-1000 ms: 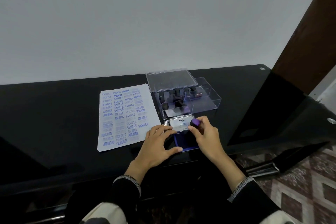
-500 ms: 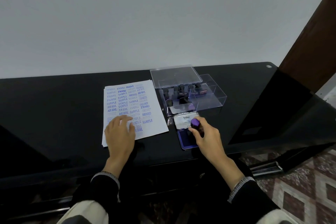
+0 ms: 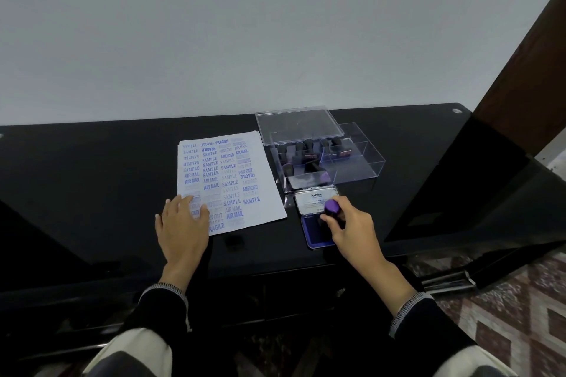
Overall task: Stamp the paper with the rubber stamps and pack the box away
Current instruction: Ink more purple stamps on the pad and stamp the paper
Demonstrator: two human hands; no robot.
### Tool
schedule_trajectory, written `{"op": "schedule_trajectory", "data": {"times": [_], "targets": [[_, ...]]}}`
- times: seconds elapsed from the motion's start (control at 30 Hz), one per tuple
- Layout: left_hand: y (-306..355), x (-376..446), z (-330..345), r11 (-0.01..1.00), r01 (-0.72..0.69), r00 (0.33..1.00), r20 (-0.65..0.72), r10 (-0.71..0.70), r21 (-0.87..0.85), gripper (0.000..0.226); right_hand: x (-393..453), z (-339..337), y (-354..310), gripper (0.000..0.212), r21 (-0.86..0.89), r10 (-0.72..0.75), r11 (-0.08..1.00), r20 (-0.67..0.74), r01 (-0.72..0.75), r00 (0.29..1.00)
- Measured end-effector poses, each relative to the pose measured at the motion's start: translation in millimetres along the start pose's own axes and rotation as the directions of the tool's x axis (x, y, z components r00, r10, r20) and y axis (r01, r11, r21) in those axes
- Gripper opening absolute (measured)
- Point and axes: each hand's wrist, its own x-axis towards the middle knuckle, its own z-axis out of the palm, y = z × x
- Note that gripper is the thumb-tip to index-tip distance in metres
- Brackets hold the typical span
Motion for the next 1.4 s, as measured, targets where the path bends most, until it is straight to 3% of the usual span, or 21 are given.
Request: {"op": "schedule_trajectory", "data": {"times": [0.1, 0.37, 0.63, 0.93, 1.23, 1.4], "targets": [[0, -1, 0, 1.000, -0.012, 1.000, 0.015, 0.011, 0.012, 0.044, 6, -3, -3, 0.026, -0.011, 0.013, 1.000, 0.030, -0.013, 0.999], [0, -3, 0, 0.998, 0.026, 1.000, 0.003, -0.026, 0.063, 0.052, -11, 8, -2, 0.026, 0.006, 0.026, 1.000, -0.071, -0.025, 0.997], [-4, -3, 2, 1.000, -0.008, 0.999, -0.033, 0.009, 0.010, 0.047, 8, -1, -5, 0.026, -0.024, 0.076, 0.997, 0.046, -0.075, 0.996], [-6, -4, 3, 1.000, -0.025, 0.999, -0.038, 0.025, 0.017, 0.044, -13, 10, -1, 0.024, 0.082, 0.069, 0.995, -0.063, -0.064, 0.996], [-6, -4, 4, 0.999, -0.033, 0.998, -0.046, 0.034, 0.019, 0.041, 12, -2, -8, 0.023, -0.022, 0.117, 0.993, 0.074, -0.116, 0.990], [-6, -5, 3, 0.999, -0.031, 0.999, -0.042, 0.032, 0.021, 0.040, 1, 4, -6, 0.023, 0.023, 0.120, 0.992, 0.010, -0.120, 0.993]]}}
